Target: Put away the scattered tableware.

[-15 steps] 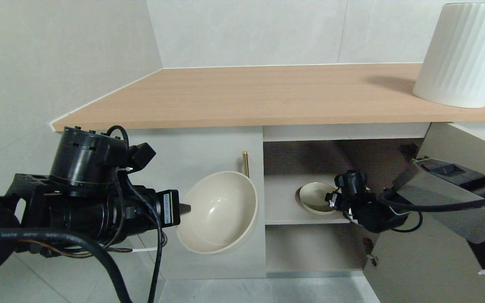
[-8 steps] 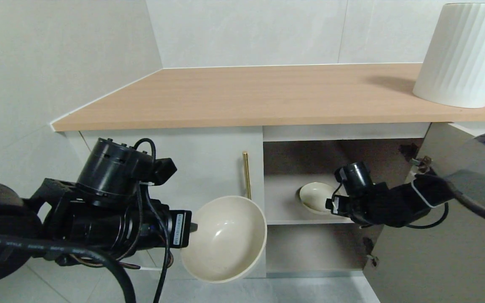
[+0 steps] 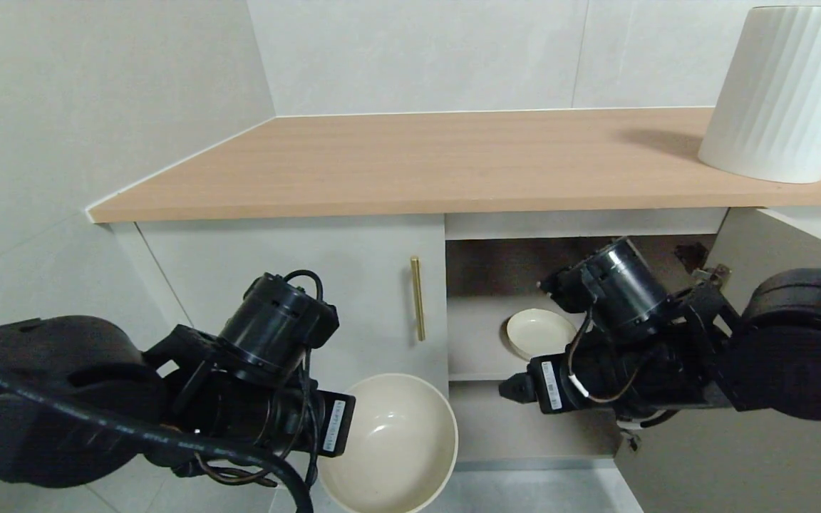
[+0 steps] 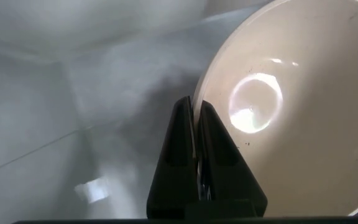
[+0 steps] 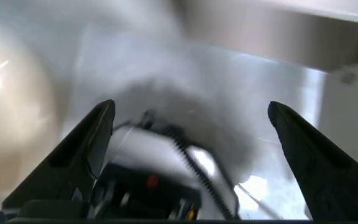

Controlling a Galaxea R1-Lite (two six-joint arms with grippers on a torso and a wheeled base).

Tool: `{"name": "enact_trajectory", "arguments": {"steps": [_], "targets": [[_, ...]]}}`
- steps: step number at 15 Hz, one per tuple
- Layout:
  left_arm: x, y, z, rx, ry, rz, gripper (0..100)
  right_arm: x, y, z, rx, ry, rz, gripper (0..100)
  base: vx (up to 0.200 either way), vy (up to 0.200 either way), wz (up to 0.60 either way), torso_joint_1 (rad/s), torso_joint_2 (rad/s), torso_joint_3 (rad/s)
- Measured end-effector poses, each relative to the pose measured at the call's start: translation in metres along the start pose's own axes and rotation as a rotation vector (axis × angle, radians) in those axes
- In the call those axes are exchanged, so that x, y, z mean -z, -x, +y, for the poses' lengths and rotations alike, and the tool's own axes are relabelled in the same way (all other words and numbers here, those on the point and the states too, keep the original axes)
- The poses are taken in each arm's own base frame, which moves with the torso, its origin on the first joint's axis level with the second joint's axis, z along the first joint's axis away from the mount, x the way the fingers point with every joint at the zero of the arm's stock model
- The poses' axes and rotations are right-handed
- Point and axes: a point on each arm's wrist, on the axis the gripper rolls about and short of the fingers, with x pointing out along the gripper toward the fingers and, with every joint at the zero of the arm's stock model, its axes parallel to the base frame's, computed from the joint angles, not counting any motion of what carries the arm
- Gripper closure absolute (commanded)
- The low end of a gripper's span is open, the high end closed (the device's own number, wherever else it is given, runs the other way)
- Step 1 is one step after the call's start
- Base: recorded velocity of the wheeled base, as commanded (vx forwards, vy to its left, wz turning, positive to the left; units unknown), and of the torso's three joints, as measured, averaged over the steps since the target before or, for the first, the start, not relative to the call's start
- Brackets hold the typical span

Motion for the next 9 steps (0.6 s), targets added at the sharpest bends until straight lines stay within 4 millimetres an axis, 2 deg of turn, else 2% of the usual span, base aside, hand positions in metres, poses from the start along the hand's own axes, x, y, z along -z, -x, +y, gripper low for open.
{"name": "enact_trajectory", "arguments": {"steps": [2, 4, 9], "targets": [[0.003, -0.009, -0.005, -0.012, -0.01, 0.025, 100, 0.014, 0.01, 0.02, -0.056, 0.058, 0.016, 0, 0.0, 0.0, 0.0, 0.0, 0.0, 0.0], [0.005, -0.012, -0.009, -0.01, -0.004, 0.036, 100, 0.022, 0.012, 0.031, -0.081, 0.089, 0.028, 0, 0.0, 0.0, 0.0, 0.0, 0.0, 0.0], [0.005, -0.005, -0.018, 0.016, -0.011, 0.017, 100, 0.03, -0.004, 0.045, -0.096, 0.082, 0.041, 0, 0.0, 0.0, 0.0, 0.0, 0.0, 0.0]]}}
